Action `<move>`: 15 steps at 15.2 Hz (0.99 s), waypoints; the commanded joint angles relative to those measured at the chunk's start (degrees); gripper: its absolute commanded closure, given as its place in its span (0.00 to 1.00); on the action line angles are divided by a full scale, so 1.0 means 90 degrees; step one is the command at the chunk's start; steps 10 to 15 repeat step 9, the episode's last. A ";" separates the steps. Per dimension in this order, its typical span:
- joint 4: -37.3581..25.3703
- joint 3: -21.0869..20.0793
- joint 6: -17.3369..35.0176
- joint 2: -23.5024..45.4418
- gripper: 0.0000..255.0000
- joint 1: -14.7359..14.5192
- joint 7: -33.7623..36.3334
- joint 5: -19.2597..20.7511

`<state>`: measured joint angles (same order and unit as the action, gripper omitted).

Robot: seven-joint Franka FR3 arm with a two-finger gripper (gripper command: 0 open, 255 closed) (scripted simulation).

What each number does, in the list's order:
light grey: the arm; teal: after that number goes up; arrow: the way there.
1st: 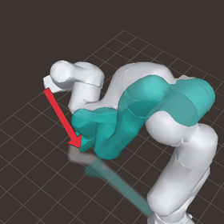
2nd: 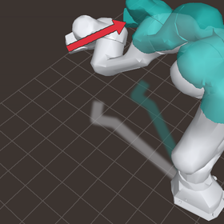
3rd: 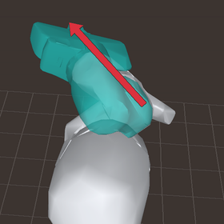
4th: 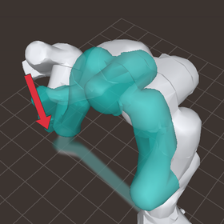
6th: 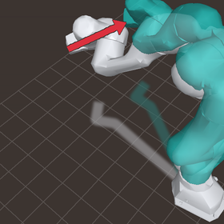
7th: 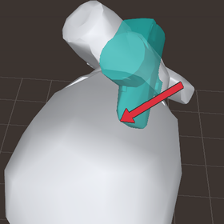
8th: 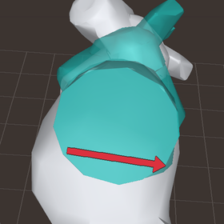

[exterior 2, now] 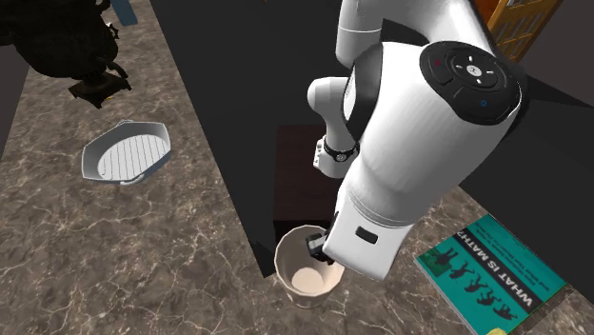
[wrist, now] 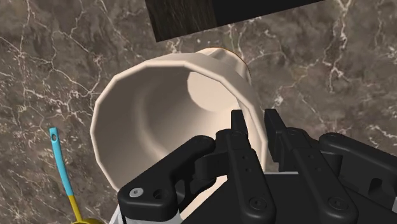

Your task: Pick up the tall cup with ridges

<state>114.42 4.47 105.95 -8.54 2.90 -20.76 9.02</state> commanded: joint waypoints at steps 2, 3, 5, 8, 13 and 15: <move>-0.0265 -0.0006 -0.0269 -0.0008 1.00 -0.0004 -0.0033 -0.0012; -0.0349 -0.0008 -0.0354 -0.0010 1.00 -0.0005 -0.0044 -0.0015; -0.0520 -0.0012 -0.0523 -0.0009 1.00 -0.0008 -0.0065 -0.0021; -0.0710 -0.0016 -0.0706 -0.0004 1.00 -0.0010 -0.0088 -0.0027; -0.0710 -0.0016 -0.0706 -0.0003 1.00 -0.0010 -0.0088 -0.0027; -0.0710 -0.0016 -0.0706 -0.0003 1.00 -0.0010 -0.0088 -0.0027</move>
